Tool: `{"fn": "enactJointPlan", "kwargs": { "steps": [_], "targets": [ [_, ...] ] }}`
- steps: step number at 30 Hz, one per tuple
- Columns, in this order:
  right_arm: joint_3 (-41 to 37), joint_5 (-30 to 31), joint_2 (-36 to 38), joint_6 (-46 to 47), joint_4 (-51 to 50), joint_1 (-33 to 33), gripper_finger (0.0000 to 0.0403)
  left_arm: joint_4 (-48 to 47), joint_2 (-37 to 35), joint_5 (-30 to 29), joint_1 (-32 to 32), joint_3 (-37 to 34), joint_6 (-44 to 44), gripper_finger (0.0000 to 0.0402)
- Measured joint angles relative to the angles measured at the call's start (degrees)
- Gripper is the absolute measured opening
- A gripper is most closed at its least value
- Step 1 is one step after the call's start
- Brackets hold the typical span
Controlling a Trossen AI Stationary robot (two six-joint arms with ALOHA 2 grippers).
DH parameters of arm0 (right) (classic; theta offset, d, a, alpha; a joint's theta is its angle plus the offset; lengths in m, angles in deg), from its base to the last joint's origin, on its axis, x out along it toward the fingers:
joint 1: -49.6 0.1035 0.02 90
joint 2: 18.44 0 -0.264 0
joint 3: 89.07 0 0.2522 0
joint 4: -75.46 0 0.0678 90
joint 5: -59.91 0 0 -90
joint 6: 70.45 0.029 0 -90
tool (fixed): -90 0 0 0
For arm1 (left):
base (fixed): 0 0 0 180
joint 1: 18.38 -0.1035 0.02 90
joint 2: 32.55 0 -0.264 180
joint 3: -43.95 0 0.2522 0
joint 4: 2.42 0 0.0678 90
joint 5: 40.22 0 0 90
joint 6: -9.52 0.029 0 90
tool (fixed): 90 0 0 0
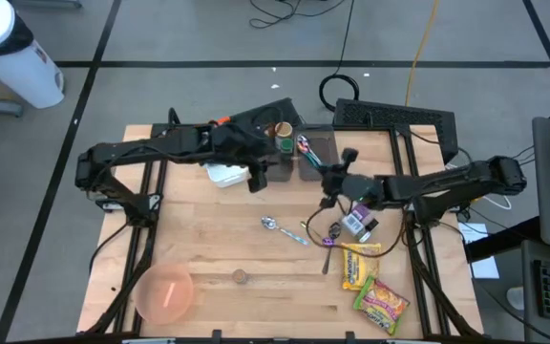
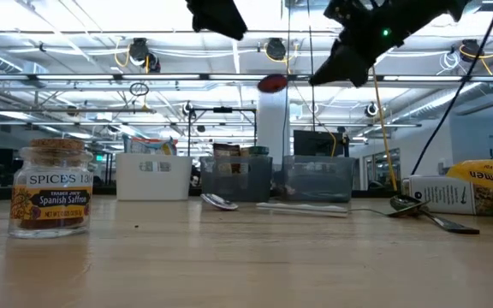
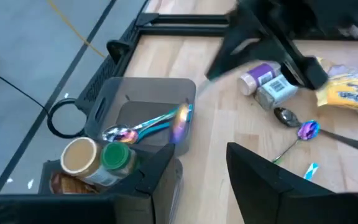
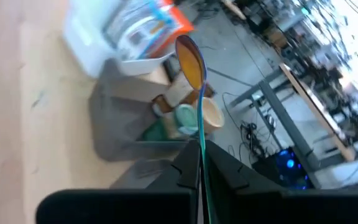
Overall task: Pick & Place Food Item
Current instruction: Put the left purple spoon into the right black bin
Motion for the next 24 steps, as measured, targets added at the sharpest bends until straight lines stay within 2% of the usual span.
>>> {"fn": "enactJointPlan", "kwargs": {
  "steps": [3,6,10,16,21,24],
  "targets": [
    [0.00,-0.39,4.03,2.28,-1.26,-1.76,0.0001,0.00,-0.88,-0.02,0.36,0.02,0.02,0.0152],
    [0.00,-3.22,7.19,4.28,-1.75,-4.12,0.0001,0.69,-1.13,0.62,1.04,-1.50,-0.08,0.0152],
    [0.00,-6.18,9.71,7.59,-1.57,-8.43,0.0001,4.51,-1.13,1.52,2.52,-6.23,-0.24,0.0152],
    [0.00,-12.37,10.07,14.62,0.92,-16.47,0.0001,25.21,-1.08,1.98,5.44,-20.58,-1.10,0.0152],
    [-0.02,-18.99,8.80,20.57,0.88,-23.53,0.0000,50.09,-1.04,7.27,8.02,-33.75,-4.69,0.0152],
    [-0.02,-23.82,7.07,23.42,2.03,-27.40,0.0000,64.08,-1.04,7.48,9.91,-40.17,-5.89,0.0152]
  ]
}}
